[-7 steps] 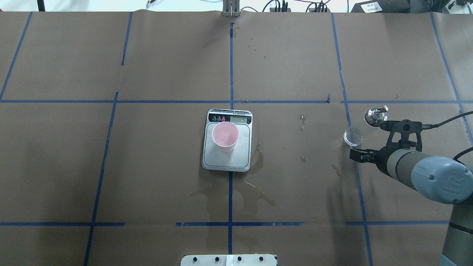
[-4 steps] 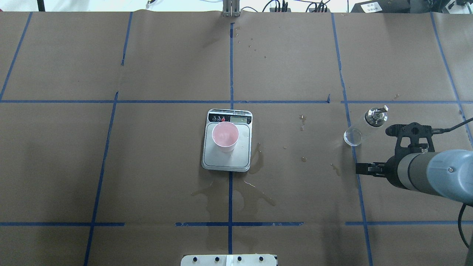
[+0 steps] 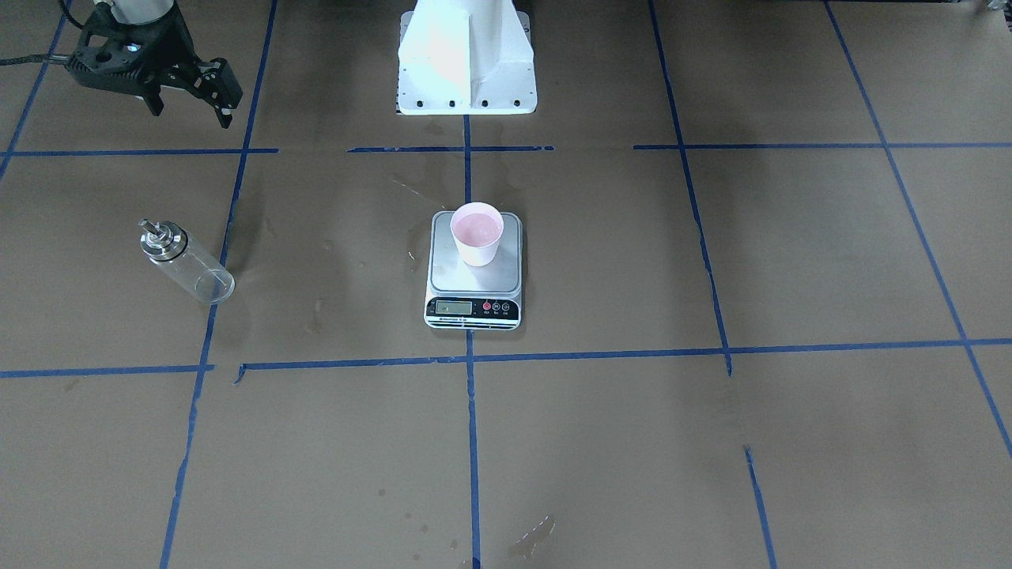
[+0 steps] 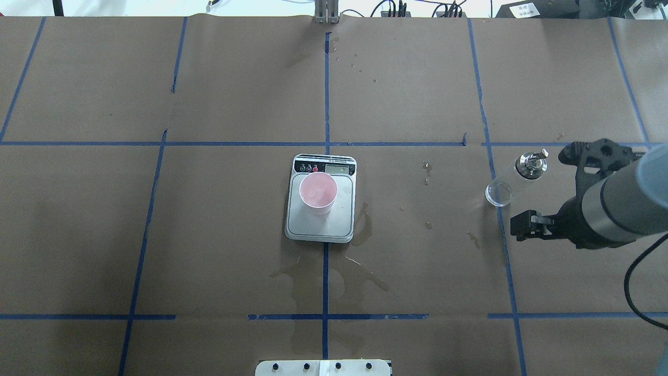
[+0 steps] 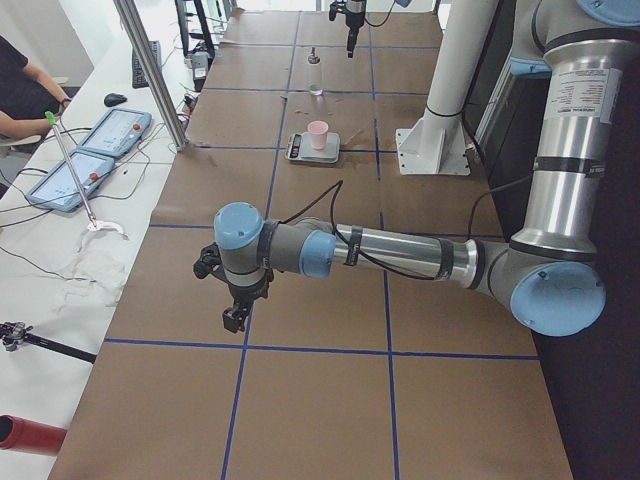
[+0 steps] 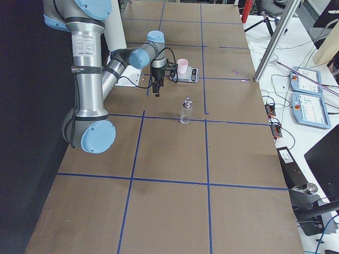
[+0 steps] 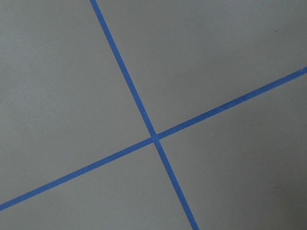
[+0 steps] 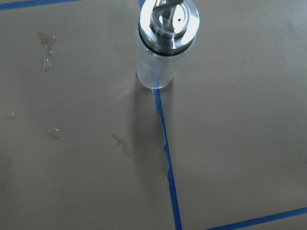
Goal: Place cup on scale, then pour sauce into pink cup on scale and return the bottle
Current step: 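Open the right gripper and withdraw it from the glass bottle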
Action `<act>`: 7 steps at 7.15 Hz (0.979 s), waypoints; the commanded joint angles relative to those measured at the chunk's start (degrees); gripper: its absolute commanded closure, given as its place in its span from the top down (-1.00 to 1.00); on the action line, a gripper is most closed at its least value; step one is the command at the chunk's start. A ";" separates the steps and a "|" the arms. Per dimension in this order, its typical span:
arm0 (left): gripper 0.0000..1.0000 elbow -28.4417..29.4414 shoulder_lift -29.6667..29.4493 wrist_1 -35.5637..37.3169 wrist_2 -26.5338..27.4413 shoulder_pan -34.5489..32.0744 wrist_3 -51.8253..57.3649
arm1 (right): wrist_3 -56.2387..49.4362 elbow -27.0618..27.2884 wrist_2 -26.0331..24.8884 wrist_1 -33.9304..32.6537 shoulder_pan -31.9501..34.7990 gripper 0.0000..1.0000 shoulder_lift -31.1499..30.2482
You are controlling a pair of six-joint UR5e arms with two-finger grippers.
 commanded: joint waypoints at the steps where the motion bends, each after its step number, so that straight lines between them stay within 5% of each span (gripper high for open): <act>1: 1.00 -0.21 -0.04 0.00 0.07 0.00 -0.02 | -17.79 -0.49 7.65 -13.98 12.89 1.00 8.38; 5: 1.00 -0.56 -0.47 0.00 0.16 0.00 0.07 | -53.81 -10.48 22.93 -15.36 37.50 1.00 5.44; 7: 1.00 -0.48 -0.39 0.00 0.16 0.00 0.07 | -79.19 -23.72 25.96 -15.27 49.38 1.00 4.72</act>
